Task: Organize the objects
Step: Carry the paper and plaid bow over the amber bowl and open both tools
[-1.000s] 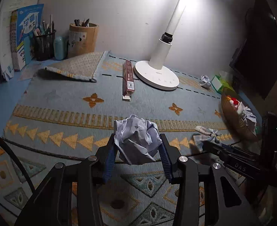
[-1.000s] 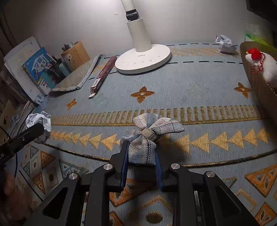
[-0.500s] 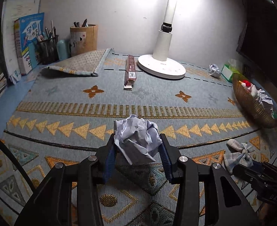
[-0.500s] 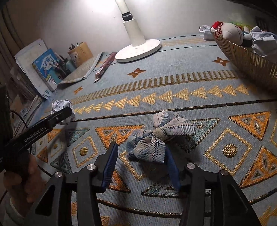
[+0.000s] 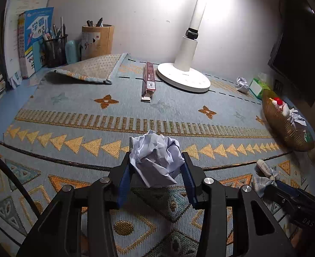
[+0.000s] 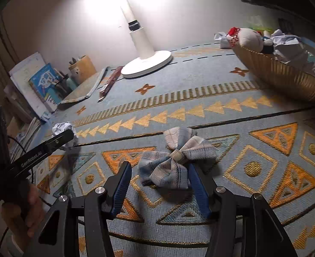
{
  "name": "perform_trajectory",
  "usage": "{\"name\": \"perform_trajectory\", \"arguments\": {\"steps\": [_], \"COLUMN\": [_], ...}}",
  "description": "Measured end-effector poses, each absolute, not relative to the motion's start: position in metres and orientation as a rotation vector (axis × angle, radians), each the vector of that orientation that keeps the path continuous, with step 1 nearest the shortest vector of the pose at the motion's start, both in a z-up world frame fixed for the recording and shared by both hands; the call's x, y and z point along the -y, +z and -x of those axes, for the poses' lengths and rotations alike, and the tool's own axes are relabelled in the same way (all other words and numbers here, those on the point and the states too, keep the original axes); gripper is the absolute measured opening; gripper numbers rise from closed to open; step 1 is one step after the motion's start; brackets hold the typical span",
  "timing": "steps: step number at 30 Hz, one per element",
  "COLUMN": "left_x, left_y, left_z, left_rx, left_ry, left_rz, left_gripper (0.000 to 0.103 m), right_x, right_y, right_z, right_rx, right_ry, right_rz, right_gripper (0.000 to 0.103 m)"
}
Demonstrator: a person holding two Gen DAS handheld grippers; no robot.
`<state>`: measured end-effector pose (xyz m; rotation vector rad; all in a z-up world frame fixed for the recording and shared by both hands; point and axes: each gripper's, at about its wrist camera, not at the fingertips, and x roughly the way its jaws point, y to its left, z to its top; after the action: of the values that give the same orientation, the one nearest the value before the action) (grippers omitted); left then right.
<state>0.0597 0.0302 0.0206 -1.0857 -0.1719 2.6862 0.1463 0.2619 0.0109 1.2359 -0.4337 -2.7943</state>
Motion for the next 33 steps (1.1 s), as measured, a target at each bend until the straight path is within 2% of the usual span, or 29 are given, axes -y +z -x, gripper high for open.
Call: {"name": "perform_trajectory", "arguments": {"steps": [7,9,11,12,17,22,28,33], "left_x": [-0.033,-0.034,-0.035,-0.036,-0.041,-0.076,-0.178,-0.266], "left_y": [0.021,0.021,0.02,0.02,0.026,0.064,0.123,0.144], "left_z": [-0.06,-0.06,-0.059,-0.059,-0.063,-0.07,-0.062,-0.045], "left_rx": [0.159,0.155,0.142,0.133,0.086,0.084,-0.007,-0.001], "left_ry": [2.682,2.683,2.688,2.692,2.703,2.652,2.494,2.343], "left_rz": [1.083,1.088,1.096,1.102,1.077,0.96,0.791,0.745], "left_gripper": [0.041,0.041,0.041,0.041,0.041,0.041,0.041,0.041], "right_x": [-0.249,-0.236,-0.22,-0.213,-0.217,-0.255,-0.352,-0.44], "right_y": [0.008,0.008,0.009,0.011,0.023,0.069,0.135,0.173], "right_z": [-0.136,-0.134,-0.132,-0.13,-0.133,-0.156,-0.173,-0.178], "right_rx": [0.232,0.106,-0.046,-0.093,0.077,0.098,0.259,0.426], "right_ry": [-2.847,-2.865,-2.876,-2.866,-2.766,-2.886,-3.068,-3.22], "right_rz": [-1.307,-1.312,-1.306,-1.3,-1.21,-1.036,-0.848,-0.726], "right_gripper": [0.054,0.047,0.032,0.03,0.026,0.026,0.027,0.027]}}
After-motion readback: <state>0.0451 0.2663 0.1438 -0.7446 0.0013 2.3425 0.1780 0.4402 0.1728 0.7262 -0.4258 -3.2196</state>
